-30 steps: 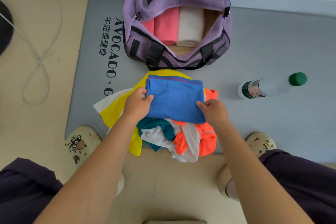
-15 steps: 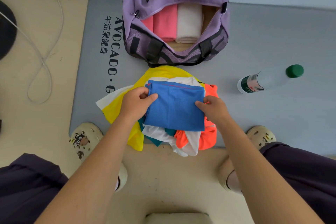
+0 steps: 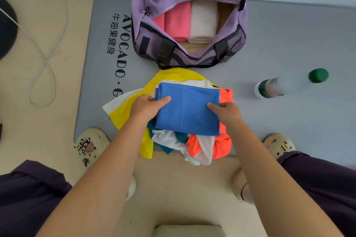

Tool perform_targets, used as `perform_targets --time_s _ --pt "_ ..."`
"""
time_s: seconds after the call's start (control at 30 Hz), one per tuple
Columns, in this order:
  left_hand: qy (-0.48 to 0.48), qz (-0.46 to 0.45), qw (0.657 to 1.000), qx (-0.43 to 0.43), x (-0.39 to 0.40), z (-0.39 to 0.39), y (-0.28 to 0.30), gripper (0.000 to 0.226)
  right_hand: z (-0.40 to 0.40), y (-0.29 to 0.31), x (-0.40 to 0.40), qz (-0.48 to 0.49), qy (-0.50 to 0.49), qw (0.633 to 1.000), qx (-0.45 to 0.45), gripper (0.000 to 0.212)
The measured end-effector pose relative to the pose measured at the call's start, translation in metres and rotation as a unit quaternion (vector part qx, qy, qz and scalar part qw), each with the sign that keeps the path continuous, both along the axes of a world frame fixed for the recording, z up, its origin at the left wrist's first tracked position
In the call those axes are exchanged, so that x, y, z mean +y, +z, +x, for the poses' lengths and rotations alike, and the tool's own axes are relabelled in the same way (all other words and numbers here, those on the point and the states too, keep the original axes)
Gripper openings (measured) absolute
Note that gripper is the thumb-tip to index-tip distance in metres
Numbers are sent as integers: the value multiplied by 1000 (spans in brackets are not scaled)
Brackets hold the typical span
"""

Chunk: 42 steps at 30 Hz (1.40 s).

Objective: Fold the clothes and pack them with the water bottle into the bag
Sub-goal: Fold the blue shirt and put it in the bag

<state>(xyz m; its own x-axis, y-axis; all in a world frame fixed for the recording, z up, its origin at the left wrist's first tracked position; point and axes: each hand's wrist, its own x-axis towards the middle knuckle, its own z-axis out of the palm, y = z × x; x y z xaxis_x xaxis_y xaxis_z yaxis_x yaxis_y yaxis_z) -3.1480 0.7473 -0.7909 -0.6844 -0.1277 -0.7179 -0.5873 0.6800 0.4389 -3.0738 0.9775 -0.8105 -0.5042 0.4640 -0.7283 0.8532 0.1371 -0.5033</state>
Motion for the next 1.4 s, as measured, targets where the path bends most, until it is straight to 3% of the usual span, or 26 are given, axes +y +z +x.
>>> perform_targets --time_s 0.07,0.2,0.37,0.43,0.53,0.63,0.77,0.9,1.03,1.1,1.17,1.23,1.3,1.4 --pt "5 33 999 -4 -3 2 -1 45 1 2 2 -37 -13 999 -3 35" --pt "84 109 987 80 -1 8 2 28 2 6 3 -72 -31 996 53 28" --pt "154 116 969 154 0 18 4 25 3 10 -1 -137 -58 984 97 17" --pt "165 89 973 134 -5 19 1 31 3 9 -3 -153 -35 985 76 16" --pt "127 92 987 32 -14 18 -1 40 2 9 -7 -151 -8 987 51 26" --pt "89 150 985 6 -21 14 2 34 -1 11 -11 -162 -27 985 47 33" --pt "124 266 955 -39 -27 2 14 17 -15 25 -12 -206 -45 977 41 34" --pt "116 326 938 34 -29 -34 35 16 -52 59 12 -258 -26 956 138 25" --pt "84 368 917 128 2 -100 64 6 -111 95 39 -209 -10 941 267 14" --pt "75 392 902 167 23 -135 78 19 -143 109 50 -164 -22 935 314 11" --pt "72 421 885 183 44 -171 85 26 -175 118 60 -122 -25 929 348 10" --pt "68 429 882 180 63 -199 79 18 -204 116 64 -94 -31 927 361 12" --pt "58 386 905 172 79 -217 62 14 -228 101 60 -50 -10 942 333 14" --pt "17 261 957 127 91 -222 23 28 -246 63 51 25 104 970 221 27"
